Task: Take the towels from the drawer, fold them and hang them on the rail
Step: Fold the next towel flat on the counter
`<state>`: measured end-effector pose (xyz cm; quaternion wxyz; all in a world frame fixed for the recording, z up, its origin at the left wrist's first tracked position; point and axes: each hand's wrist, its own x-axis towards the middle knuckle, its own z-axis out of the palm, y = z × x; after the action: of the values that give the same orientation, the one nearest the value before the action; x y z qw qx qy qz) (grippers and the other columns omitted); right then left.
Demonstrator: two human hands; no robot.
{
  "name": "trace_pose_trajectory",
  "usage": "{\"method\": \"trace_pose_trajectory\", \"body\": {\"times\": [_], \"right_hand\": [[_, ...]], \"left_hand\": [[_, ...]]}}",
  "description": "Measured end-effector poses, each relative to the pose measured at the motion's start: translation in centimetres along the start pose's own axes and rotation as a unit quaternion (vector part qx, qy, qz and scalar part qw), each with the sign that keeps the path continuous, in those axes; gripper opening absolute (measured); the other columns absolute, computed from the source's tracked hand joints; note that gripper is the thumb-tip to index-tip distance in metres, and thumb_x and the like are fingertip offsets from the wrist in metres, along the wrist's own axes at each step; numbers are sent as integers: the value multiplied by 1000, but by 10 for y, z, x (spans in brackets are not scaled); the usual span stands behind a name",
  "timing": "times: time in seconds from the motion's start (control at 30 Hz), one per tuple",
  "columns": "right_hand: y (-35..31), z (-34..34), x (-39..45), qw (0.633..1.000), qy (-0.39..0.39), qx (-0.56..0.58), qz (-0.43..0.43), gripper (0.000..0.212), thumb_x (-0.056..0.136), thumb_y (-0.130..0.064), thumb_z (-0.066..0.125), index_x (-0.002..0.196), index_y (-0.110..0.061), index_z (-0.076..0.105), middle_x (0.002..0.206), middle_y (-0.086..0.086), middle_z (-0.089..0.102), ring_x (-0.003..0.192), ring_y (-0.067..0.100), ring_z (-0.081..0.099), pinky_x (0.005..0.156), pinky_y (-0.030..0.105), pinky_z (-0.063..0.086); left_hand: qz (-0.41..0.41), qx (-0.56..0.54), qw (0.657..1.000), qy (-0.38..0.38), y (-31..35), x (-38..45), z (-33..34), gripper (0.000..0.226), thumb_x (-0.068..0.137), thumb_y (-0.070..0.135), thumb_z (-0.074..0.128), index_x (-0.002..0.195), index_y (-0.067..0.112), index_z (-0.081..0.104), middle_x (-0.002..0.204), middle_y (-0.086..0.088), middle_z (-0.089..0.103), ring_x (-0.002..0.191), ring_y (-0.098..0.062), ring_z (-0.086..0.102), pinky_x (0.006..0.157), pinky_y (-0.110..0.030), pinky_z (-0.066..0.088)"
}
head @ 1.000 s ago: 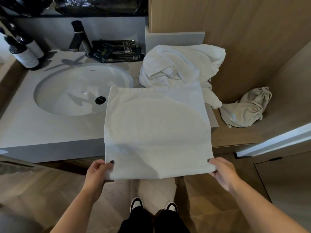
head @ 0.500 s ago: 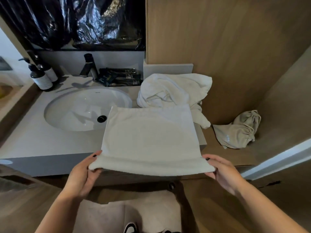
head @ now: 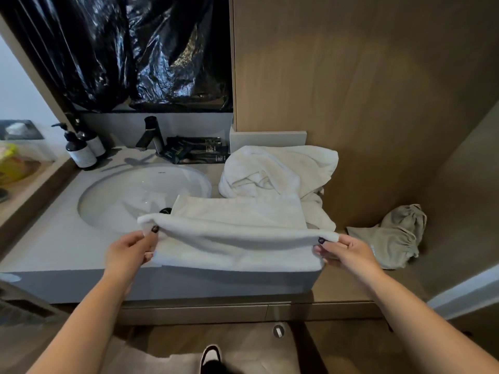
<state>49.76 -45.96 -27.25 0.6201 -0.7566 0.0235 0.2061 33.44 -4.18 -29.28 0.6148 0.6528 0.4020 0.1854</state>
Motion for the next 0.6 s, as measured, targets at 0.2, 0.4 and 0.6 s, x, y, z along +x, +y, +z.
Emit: {"method": "trace_pose_trajectory", "body": {"times": [0.2, 0.4, 0.6], "right_hand": [[-18, 20, 47, 971, 136, -174, -92, 42, 89, -35, 67, 58, -8, 57, 66, 4, 52, 65, 20, 49, 58, 28, 32], [-25, 55, 93, 971, 163, -122, -124, 34, 93, -24, 62, 69, 0, 59, 67, 20, 54, 61, 19, 45, 58, 27, 32], [-15, 75, 134, 963, 193, -157, -105, 13, 95, -15, 59, 90, -6, 67, 83, 10, 62, 79, 23, 56, 71, 34, 43]], "left_hand": [[55, 81, 995, 25, 11, 43, 20, 34, 95, 38, 61, 74, 12, 67, 68, -5, 67, 68, -24, 59, 64, -34, 46], [57, 122, 990, 33, -7, 97, 51, 18, 99, 29, 54, 93, 12, 57, 69, -5, 63, 62, -23, 57, 60, -34, 43], [61, 175, 983, -2, -15, 136, 67, 8, 95, 33, 62, 96, 25, 61, 79, 3, 67, 78, -26, 65, 70, -39, 51]]}}
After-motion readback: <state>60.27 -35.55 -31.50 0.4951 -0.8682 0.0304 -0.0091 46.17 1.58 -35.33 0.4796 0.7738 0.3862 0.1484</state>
